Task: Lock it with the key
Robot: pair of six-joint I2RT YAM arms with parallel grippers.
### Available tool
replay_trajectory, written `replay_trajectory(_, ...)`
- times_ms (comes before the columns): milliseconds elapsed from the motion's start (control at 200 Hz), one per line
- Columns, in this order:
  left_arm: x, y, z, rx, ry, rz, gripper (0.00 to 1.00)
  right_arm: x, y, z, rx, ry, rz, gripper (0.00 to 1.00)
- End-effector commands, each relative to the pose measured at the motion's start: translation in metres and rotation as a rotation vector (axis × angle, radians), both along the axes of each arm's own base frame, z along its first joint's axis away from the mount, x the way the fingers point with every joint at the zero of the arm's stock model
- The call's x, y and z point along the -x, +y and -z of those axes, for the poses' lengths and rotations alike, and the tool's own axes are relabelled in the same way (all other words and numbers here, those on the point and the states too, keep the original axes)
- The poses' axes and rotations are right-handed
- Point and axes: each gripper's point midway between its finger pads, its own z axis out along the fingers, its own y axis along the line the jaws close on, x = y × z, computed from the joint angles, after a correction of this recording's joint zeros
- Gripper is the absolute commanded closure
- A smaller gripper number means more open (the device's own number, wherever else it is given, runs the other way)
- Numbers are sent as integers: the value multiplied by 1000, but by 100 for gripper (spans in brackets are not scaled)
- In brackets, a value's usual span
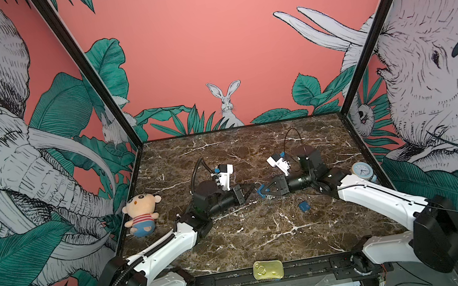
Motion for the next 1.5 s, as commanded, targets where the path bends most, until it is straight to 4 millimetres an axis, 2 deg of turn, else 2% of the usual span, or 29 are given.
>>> replay_trajectory(0, 53, -25, -46, 107, -70, 320, 100, -22, 10, -30, -83, -201, 52, 100)
replay_trajectory(115, 46, -22, -51, 110, -82, 303, 89, -21, 11, -30, -90, -197, 50, 100)
replay_trajectory(320, 41, -22, -52, 113, -81, 300, 82, -19, 12, -33, -104, -194, 41, 100)
replay_trajectory(340, 32, -17, -52, 113, -82, 272, 81, -19, 13, -33, -106, -191, 39, 100)
replay_trajectory(435, 28, -15, -53, 117, -82, 265, 78, -19, 13, -33, -110, -189, 38, 100)
replay_trajectory(625, 24, -13, -55, 128, -79, 265, 85, -18, 14, -34, -118, -185, 33, 100)
replay_trajectory(760, 23, -14, -54, 133, -66, 274, 100, -19, 14, -34, -118, -183, 34, 100)
replay_trajectory(955, 19, -11, -48, 129, -57, 244, 100, -21, 14, -31, -109, -179, 46, 100)
replay_trajectory(1025, 14, -8, -46, 125, -53, 212, 100, -20, 13, -30, -109, -180, 48, 86)
replay_trajectory(1135, 1, 2, -41, 110, -41, 142, 100, -19, 11, -29, -111, -182, 52, 75)
replay_trajectory(1325, -15, 20, -39, 117, -34, 50, 100, -15, 8, -28, -113, -176, 53, 68)
replay_trajectory(1495, -17, 21, -45, 127, -40, 45, 100, -14, 9, -23, -112, -164, 48, 66)
